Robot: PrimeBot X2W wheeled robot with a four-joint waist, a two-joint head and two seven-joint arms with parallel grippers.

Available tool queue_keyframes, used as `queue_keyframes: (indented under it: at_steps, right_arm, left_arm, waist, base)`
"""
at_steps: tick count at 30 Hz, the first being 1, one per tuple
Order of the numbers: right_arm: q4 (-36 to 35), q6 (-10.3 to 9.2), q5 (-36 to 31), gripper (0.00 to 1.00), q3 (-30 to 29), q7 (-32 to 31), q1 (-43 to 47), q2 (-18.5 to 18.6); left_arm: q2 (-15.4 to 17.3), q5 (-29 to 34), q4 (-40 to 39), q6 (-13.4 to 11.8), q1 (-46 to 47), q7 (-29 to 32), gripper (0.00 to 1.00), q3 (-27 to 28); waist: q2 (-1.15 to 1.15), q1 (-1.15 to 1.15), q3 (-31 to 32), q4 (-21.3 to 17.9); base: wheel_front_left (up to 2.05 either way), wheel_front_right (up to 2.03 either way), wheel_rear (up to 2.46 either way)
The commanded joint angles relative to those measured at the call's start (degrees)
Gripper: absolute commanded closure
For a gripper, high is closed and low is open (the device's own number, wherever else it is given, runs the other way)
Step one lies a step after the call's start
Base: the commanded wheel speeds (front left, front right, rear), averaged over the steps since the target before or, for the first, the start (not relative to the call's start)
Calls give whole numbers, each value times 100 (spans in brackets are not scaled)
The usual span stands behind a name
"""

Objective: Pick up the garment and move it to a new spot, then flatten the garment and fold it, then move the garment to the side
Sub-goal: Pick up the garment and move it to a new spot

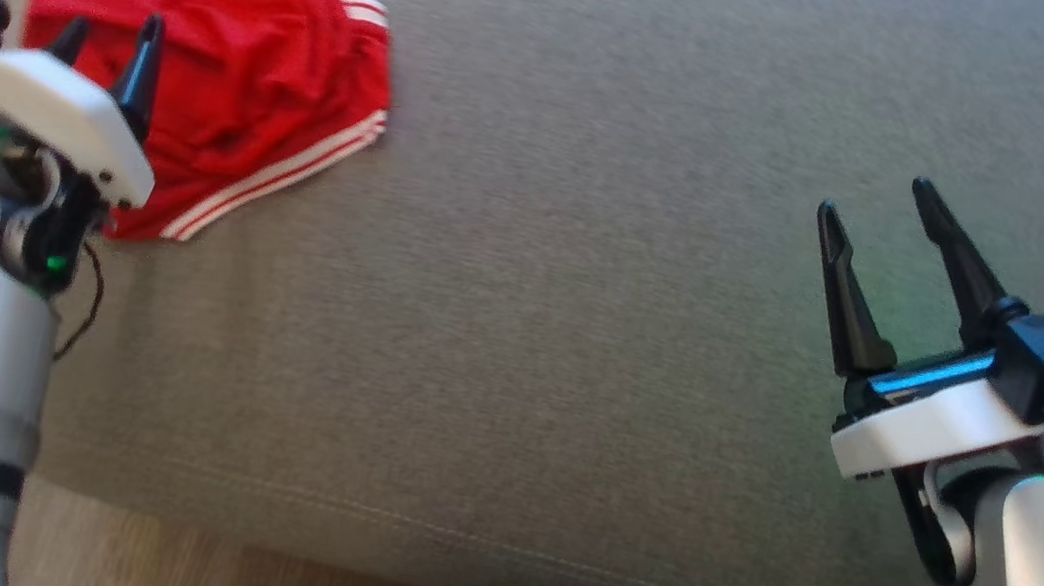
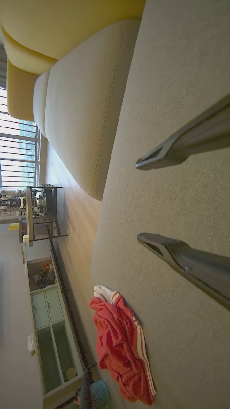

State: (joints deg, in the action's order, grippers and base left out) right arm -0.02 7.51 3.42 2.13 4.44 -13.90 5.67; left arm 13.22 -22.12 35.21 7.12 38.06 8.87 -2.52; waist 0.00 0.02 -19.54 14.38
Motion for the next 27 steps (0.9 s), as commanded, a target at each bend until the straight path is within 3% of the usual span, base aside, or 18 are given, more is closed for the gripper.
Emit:
queue_keyframes:
  at_steps: [1, 10, 11, 12, 13, 21, 27]
  right_arm:
    - [-270, -2, -25, 0, 152, -5, -259, 17]
    - [-247, -2, 21, 0, 282, 73, -325, -40]
    - [-243, -2, 23, 0, 281, 90, -315, -51]
    - [-236, -2, 24, 0, 277, 105, -305, -60]
    - [-223, -2, 26, 0, 269, 118, -297, -67]
    - [2, -2, 87, 0, 272, 242, -228, -152]
    - [279, -2, 136, 0, 363, 368, -141, -224]
  left_arm:
    - [418, -15, 29, 30, 398, 84, 0, 6]
    - [723, -382, 1082, 35, 998, 591, 0, -709]
    - [735, -386, 1228, 17, 1050, 640, 7, -713]
    - [750, -361, 1353, -39, 1104, 661, 91, -723]
    - [754, -331, 1448, -49, 1150, 662, 100, -755]
    - [726, -460, 1816, -4, 1281, 358, 100, -792]
    - [732, -612, 1621, 29, 1171, 28, 100, -957]
  waist:
    - [0, -2, -234, -275]
    - [0, -2, -429, -679]
    - [0, -2, -432, -701]
    - [0, -2, -430, -720]
    - [0, -2, -422, -735]
    - [0, -2, -85, -740]
    - [0, -2, 467, -701]
  base:
    - [0, 0, 0]
    - [0, 0, 0]
    - [0, 0, 0]
    - [0, 0, 0]
    - [0, 0, 0]
    - [0, 0, 0]
    - [0, 0, 0]
